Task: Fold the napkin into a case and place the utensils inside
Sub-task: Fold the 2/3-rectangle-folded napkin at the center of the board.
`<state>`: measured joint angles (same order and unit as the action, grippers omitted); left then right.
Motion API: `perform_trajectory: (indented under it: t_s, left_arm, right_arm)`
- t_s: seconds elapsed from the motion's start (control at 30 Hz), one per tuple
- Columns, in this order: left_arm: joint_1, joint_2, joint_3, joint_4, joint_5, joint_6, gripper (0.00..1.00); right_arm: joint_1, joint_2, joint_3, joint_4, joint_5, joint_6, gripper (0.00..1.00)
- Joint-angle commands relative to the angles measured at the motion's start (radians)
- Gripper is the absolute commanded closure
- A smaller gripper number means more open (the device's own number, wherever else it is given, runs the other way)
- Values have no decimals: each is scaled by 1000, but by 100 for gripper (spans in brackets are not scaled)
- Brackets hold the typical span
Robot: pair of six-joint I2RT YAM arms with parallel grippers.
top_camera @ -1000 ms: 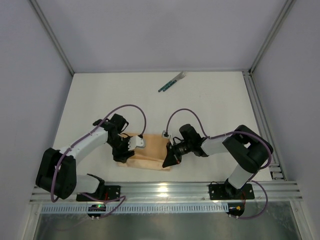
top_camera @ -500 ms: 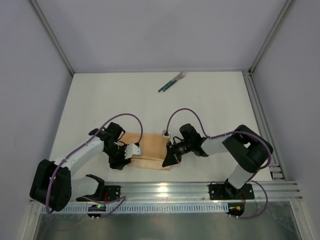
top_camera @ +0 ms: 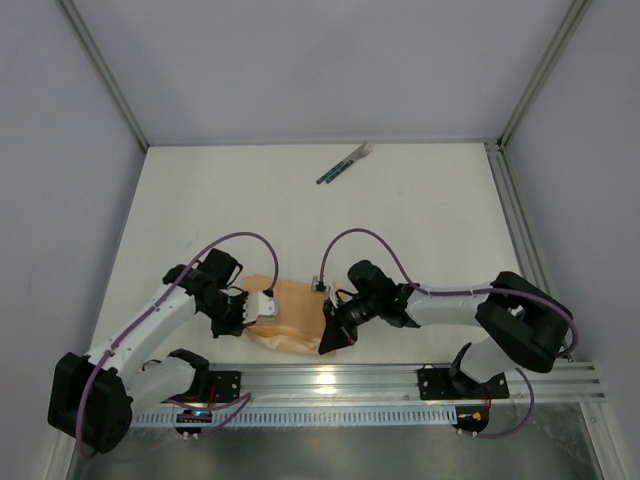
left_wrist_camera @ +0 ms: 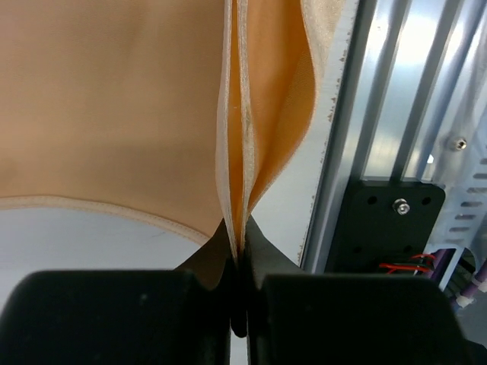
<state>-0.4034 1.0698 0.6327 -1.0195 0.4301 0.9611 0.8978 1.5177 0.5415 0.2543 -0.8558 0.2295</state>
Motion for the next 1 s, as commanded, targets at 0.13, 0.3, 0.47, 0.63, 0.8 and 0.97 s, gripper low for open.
perform_trajectory:
  t_s: [0.13, 0.3, 0.47, 0.63, 0.8, 0.97]
  left_arm:
    - [15, 7, 90, -77, 78, -5, 100]
    - [64, 226, 157, -19, 113, -30, 100]
    - [207, 424, 240, -42, 167, 43, 79]
    - [215, 421, 223, -44, 200, 91, 54]
    - [215, 368, 229, 5, 220, 41, 46]
    - [215, 322, 232, 165, 249, -136, 44]
  right_arm:
    - [-101, -24, -20, 92, -86, 116, 96]
    - [-180, 149, 5, 187, -156, 158, 96]
    - [-252, 281, -23, 281, -152, 193, 96]
    - [-249, 285, 20, 136, -94, 84, 96]
    - [-241, 236, 64, -19, -72, -36, 96]
    - [-229, 231, 123, -139, -46, -119, 96]
